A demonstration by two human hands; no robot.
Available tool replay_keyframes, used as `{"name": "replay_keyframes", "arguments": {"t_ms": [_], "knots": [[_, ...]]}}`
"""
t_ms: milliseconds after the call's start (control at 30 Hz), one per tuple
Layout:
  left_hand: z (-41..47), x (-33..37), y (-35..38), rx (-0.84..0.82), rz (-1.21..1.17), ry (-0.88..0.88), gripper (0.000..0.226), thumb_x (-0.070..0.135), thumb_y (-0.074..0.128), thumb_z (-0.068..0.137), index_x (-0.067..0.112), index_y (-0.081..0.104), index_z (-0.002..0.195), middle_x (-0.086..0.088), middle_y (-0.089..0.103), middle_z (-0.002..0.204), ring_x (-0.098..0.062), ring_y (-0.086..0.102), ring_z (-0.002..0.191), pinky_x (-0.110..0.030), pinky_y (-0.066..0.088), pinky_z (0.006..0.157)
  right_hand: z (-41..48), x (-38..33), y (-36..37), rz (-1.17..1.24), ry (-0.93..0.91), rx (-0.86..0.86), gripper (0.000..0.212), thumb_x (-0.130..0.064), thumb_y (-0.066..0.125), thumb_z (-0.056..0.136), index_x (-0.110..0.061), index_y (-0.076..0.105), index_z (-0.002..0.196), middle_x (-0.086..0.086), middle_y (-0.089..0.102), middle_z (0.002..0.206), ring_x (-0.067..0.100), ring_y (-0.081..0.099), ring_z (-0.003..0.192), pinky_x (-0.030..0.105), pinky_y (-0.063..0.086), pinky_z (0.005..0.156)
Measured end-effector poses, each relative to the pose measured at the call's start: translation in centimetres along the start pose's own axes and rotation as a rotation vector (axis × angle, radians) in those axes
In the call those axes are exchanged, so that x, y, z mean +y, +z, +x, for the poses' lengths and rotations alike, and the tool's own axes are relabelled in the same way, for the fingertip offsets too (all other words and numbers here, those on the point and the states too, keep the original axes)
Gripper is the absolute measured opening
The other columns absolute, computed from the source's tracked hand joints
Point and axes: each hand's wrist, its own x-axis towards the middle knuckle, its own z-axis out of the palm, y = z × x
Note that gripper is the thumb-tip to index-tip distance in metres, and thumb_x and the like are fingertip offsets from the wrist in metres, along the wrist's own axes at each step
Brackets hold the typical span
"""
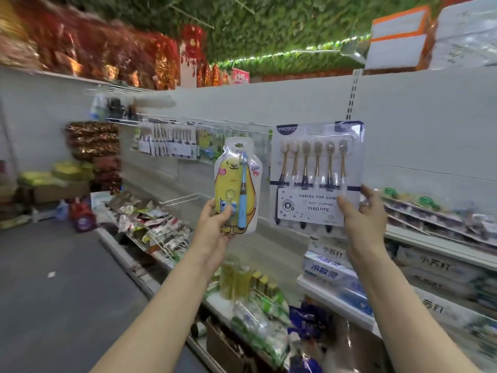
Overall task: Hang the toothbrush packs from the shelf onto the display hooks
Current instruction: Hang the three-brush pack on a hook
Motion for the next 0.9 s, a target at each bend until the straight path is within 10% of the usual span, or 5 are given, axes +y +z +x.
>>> {"name": "replay_keyframes", "arguments": {"t_ms": [233, 433, 900], "knots": [[6.3, 4.5, -10.3, 0.055, -0.043, 0.025, 0.02, 0.006, 0.052, 0.099, 0.02, 0.058, 0.111, -0.014, 0.064, 0.124, -0.026, 0.066, 0.095, -0.038, 0.054, 0.072, -0.5, 4.3, 13.1, -0.039, 0.02, -0.052, 0.048, -0.021, 0.072, 0.09, -0.025, 0.05, 0.133, 0.006, 0.064, 0.127, 0.022, 0.066, 0.109, 0.045, 0.054, 0.098], [14.1, 6.2, -17.9, 0.063, -0.088, 0.023, 0.023, 0.003, 0.054, 0.097, 0.016, 0.059, 0.116, -0.02, 0.064, 0.124, -0.033, 0.062, 0.104, -0.045, 0.05, 0.085, 1.5, 9.7, 25.2, 0.02, 0.011, -0.101, 0.036, -0.008, 0.069, 0.092, -0.02, 0.05, 0.121, 0.008, 0.066, 0.116, 0.011, 0.067, 0.091, 0.013, 0.054, 0.062], [39.8, 14.6, -35.1, 0.137, -0.068, 0.026, 0.036, 0.006, 0.061, 0.088, 0.015, 0.056, 0.122, -0.016, 0.071, 0.11, -0.031, 0.065, 0.096, -0.044, 0.049, 0.084, 12.2, 22.6, 56.1, 0.038, 0.049, -0.172, 0.036, -0.007, 0.071, 0.09, -0.019, 0.053, 0.118, 0.011, 0.067, 0.115, 0.02, 0.067, 0.094, 0.015, 0.053, 0.059]]}}
